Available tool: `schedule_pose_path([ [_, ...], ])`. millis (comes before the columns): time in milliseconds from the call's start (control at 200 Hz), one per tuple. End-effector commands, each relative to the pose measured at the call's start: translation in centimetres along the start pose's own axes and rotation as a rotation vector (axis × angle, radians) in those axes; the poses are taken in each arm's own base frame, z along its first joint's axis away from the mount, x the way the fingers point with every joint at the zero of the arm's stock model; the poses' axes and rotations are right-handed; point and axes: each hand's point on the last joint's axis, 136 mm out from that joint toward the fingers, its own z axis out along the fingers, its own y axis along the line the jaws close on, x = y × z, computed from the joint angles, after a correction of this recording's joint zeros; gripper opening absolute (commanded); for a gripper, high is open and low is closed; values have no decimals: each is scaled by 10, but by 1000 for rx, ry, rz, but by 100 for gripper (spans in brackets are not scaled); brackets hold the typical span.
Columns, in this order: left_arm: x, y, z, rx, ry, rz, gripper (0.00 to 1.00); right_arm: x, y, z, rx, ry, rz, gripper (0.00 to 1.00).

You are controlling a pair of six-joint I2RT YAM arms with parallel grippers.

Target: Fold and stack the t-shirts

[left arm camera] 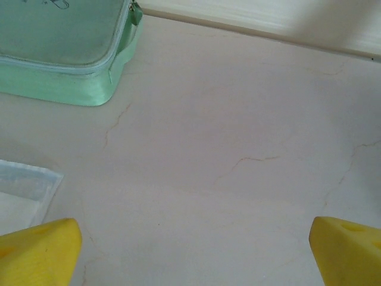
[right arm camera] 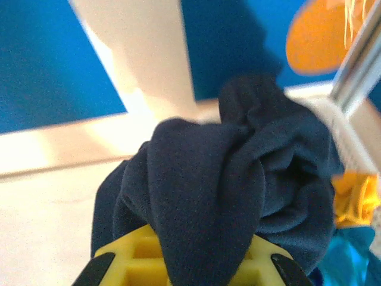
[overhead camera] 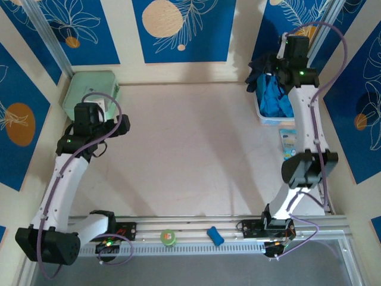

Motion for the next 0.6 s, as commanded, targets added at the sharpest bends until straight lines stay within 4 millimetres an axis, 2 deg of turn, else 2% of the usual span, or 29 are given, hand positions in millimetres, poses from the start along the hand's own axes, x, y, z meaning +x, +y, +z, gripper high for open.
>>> schedule_pose_path([
  [0,3,-2,-15,-2,29,11,97,-57,29,-61,-57,-207,-86,0],
  [135,-1,-4,-27,16,0,5,97,-84,64,-113,-118,-298,-146,0],
  [315,-1,-5,-35,23,-6,7,97,-98,102,-159,-203,-338,-183,0],
  [410,0,-6,-36,29,-6,13,97,-99,117,-166,-202,-362,-229,0],
  [595,3,-10,-35,56,4,19,97,-84,125,-148,-195,-295,-251,0],
])
